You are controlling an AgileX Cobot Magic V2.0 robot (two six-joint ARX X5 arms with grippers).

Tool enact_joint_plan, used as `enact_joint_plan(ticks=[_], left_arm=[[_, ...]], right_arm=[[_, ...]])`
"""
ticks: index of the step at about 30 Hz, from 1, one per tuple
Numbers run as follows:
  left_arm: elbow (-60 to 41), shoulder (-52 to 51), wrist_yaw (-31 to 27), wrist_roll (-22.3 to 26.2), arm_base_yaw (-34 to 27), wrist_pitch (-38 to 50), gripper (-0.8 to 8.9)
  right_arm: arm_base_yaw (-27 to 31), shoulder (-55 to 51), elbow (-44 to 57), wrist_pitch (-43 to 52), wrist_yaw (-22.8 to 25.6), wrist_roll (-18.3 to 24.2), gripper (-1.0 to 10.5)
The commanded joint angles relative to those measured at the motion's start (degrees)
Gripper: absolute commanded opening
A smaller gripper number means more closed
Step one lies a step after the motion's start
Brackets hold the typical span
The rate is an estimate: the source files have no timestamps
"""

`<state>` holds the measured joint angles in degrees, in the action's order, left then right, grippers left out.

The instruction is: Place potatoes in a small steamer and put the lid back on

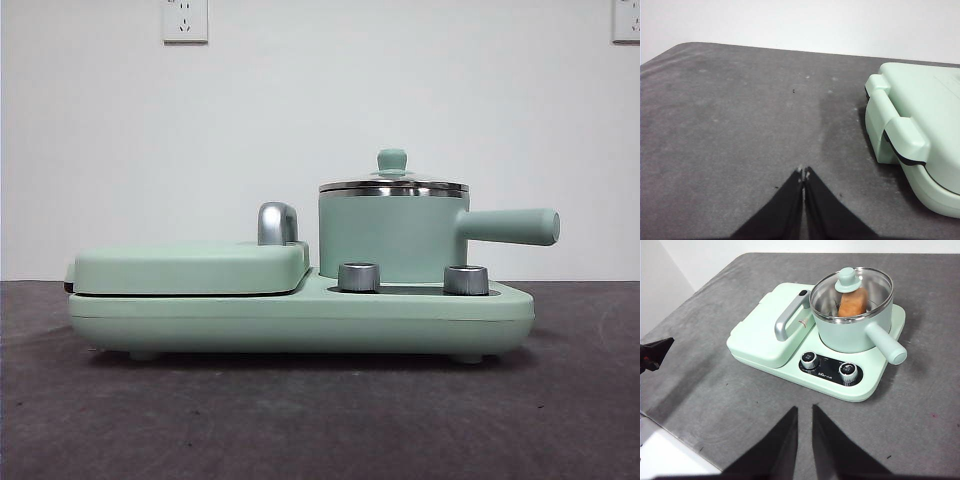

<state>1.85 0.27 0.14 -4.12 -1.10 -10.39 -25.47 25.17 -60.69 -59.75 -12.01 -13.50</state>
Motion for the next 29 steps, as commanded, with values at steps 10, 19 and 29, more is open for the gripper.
enact_joint_plan(ticks=[10, 19, 29], left_arm=[[-1.1, -0.1, -0.2, 0.2, 0.0, -0.3, 0.06], [-1.1, -0.1, -0.2, 0.2, 0.0, -0.3, 0.06], [-1.1, -0.1, -0.2, 0.2, 0.0, -0.3, 0.06]], right_arm=[[-0.3, 0.2, -0.5, 0.6, 0.0, 0.5, 0.4], [-0.3, 0.2, -0.5, 0.7, 0.0, 0.5, 0.4], [19.6, -4.2, 11.7, 12.2, -0.4, 0.5, 0.4]])
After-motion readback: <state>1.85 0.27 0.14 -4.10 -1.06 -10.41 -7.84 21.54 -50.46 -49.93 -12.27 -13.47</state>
